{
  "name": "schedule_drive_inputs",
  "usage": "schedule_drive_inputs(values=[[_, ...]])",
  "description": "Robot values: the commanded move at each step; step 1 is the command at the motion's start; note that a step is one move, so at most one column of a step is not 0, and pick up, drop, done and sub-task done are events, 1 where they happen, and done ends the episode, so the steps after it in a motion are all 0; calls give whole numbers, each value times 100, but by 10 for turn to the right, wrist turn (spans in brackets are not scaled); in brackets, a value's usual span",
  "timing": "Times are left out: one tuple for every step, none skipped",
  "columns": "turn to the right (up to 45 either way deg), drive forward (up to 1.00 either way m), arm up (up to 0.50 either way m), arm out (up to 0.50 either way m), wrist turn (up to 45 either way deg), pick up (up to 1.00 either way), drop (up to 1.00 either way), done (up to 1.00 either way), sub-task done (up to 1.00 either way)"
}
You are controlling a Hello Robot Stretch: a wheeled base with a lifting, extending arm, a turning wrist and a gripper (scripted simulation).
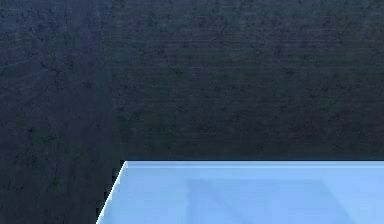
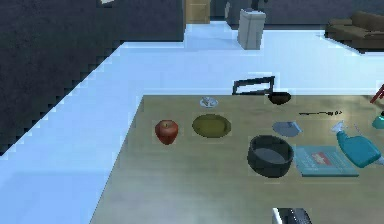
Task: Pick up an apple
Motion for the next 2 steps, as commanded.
schedule_drive_inputs(values=[[0,0,50,0,0,0,0,0,0],[0,0,38,0,0,0,0,0,0]])
